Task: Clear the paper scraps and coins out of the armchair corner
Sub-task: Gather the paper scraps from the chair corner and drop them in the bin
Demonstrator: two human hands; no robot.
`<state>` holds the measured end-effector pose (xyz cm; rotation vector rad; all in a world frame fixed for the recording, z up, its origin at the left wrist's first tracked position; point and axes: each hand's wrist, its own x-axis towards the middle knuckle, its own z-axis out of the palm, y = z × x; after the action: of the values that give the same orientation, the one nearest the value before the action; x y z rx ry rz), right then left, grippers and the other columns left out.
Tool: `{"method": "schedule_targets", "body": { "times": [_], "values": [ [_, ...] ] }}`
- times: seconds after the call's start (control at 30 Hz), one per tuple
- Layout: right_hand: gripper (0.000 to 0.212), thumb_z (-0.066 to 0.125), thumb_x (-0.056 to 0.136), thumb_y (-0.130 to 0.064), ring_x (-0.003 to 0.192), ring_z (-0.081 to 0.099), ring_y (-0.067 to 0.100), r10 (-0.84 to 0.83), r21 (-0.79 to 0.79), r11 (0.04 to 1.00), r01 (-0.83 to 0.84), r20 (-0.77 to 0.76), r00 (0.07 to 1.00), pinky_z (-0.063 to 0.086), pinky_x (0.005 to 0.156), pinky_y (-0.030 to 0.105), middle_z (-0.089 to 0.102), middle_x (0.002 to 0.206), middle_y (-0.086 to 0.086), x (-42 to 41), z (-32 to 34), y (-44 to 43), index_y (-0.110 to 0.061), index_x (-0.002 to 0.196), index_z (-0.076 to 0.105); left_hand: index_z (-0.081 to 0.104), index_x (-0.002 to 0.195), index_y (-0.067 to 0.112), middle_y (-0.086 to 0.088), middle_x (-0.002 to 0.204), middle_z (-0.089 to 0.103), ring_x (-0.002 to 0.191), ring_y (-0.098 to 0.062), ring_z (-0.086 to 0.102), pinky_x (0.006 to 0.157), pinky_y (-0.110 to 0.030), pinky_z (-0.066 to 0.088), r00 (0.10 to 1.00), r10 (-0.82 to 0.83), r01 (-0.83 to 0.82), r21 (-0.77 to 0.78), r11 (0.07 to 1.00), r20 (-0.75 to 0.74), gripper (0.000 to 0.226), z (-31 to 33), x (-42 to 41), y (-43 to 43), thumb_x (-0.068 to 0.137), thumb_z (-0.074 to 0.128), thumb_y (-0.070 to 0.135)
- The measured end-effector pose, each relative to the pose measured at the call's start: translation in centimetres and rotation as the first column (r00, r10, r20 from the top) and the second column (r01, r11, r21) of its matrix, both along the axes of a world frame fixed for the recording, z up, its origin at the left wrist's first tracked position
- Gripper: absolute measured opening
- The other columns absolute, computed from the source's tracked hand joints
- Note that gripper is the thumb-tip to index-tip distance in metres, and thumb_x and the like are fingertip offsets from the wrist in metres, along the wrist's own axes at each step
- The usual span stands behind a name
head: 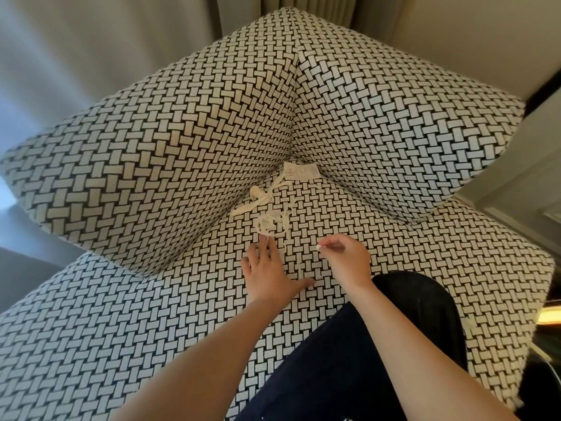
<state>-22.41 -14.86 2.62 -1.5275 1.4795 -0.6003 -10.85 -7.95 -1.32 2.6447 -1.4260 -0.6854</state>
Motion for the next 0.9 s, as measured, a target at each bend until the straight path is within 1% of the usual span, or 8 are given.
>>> {"method": "schedule_targets", "body": {
  "times": [0.17,0.3,0.43,0.57,0.67,0.73,0.8,0.9],
  "values": [
    [0.008,0.065,0.084,-0.010,0.083,0.058,-0.002,-0.007,-0.001,1.000,0.007,0.000,1.000,0.039,0.069,0.007,0.066,0.088,-0.008,0.0,0.0,0.0,-0.017,0.088,0.067,0.034,0.143,0.016,0.003,0.151,0.032,0.137,-0.022,0.023,0.113,-0.034,0.022,0.999,0.053,-0.050,-0.272,0.961,0.004,0.068,-0.8,-0.9,0.4,0.088,0.053,0.051],
    [0.008,0.065,0.084,-0.009,0.082,0.058,-0.003,-0.002,-0.005,1.000,0.002,0.002,1.000,0.040,0.066,0.007,0.066,0.089,-0.007,0.0,0.0,0.1,-0.015,0.089,0.068,0.069,0.103,0.007,-0.005,0.108,0.068,0.109,-0.028,0.052,0.087,-0.033,0.047,0.999,-0.024,0.007,-0.450,0.893,-0.033,0.018,-1.0,-1.1,0.4,0.086,0.064,0.010],
    [0.010,0.065,0.084,-0.010,0.085,0.060,0.000,0.028,0.023,0.999,-0.028,-0.004,1.000,0.041,0.067,0.007,0.067,0.092,-0.006,0.0,-0.2,0.1,-0.015,0.092,0.069,0.071,0.082,0.003,-0.007,0.083,0.068,0.085,-0.025,0.057,0.071,-0.034,0.053,0.991,-0.137,0.118,-0.425,0.897,-0.013,0.012,-1.7,-0.2,-0.2,0.081,0.064,-0.006],
    [0.009,0.065,0.085,-0.014,0.088,0.060,0.002,0.077,0.075,0.994,-0.076,-0.009,0.997,0.042,0.070,0.010,0.067,0.094,-0.007,0.0,-0.1,0.1,-0.017,0.093,0.068,0.064,0.095,0.005,-0.007,0.091,0.064,0.085,-0.020,0.057,0.074,-0.029,0.050,0.974,-0.209,0.162,-0.390,0.907,-0.083,0.012,-1.9,0.9,-1.0,0.089,0.055,0.000],
    [0.016,0.066,0.085,-0.018,0.090,0.061,0.006,0.128,0.162,0.978,-0.130,0.023,0.991,0.049,0.078,0.018,0.065,0.095,-0.007,0.2,0.1,0.3,-0.021,0.101,0.065,0.052,0.099,0.012,-0.002,0.083,0.062,0.074,-0.015,0.058,0.064,-0.021,0.048,0.956,-0.086,-0.035,-0.400,0.916,-0.280,0.011,-0.9,1.2,-1.5,0.092,0.054,0.005],
    [0.024,0.067,0.085,-0.020,0.093,0.062,0.010,0.168,0.223,0.959,-0.174,0.045,0.985,0.051,0.088,0.030,0.066,0.095,-0.005,0.3,0.0,0.4,-0.023,0.108,0.062,0.050,0.098,0.016,0.000,0.082,0.064,0.071,-0.010,0.059,0.060,-0.016,0.046,0.818,0.133,-0.365,-0.327,0.871,-0.560,0.018,0.2,1.2,-1.9,0.088,0.061,0.006],
    [0.029,0.068,0.084,-0.021,0.094,0.063,0.010,0.202,0.243,0.946,-0.214,0.074,0.977,0.051,0.093,0.035,0.067,0.094,-0.004,0.4,0.0,0.5,-0.025,0.112,0.060,0.054,0.094,0.015,-0.005,0.086,0.067,0.071,-0.013,0.061,0.065,-0.021,0.050,0.541,0.291,-0.627,-0.149,0.765,-0.789,0.021,1.1,1.0,-2.2,0.082,0.069,0.007],
    [0.032,0.067,0.085,-0.022,0.094,0.063,0.010,0.206,0.212,0.951,-0.227,0.116,0.972,0.051,0.090,0.031,0.067,0.096,-0.003,0.4,0.3,0.4,-0.025,0.116,0.059,0.057,0.097,0.006,-0.013,0.088,0.065,0.075,-0.019,0.062,0.070,-0.025,0.052,0.073,0.322,-0.744,0.164,0.648,-0.944,0.023,1.5,0.5,-2.3,0.079,0.070,0.000]
  ]
}}
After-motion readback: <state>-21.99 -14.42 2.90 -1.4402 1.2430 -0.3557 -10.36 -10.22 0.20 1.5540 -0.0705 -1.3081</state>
